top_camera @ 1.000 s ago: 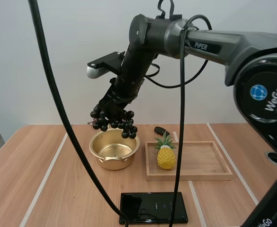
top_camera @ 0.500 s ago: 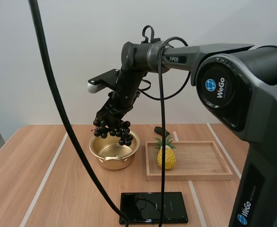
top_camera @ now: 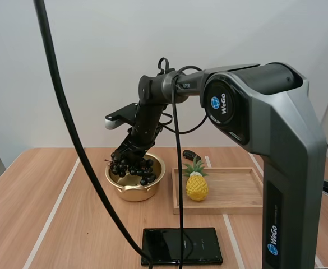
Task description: Open the pot, put the grape inside, and close it
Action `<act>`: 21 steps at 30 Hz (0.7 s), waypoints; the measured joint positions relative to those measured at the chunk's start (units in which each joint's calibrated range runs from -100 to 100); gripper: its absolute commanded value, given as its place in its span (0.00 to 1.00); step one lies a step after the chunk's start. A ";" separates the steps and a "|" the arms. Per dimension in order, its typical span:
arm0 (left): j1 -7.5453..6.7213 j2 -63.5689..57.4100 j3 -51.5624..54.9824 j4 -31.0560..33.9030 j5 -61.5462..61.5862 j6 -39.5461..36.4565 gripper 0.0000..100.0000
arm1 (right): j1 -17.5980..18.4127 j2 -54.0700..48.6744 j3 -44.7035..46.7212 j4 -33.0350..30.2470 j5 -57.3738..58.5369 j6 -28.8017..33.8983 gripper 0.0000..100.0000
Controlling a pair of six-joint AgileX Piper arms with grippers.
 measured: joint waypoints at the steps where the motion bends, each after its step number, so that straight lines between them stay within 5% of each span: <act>1: 0.00 0.00 0.00 0.00 0.00 0.15 0.00 | 0.00 0.31 0.00 -0.28 -0.18 0.00 0.00; 13: 0.00 0.00 0.00 0.00 1.27 0.15 0.00 | 0.00 5.06 0.00 -9.34 -2.06 5.61 0.00; 21: 0.00 0.00 0.00 0.00 2.31 0.15 0.00 | 0.00 5.06 -0.05 -7.25 2.65 6.37 0.00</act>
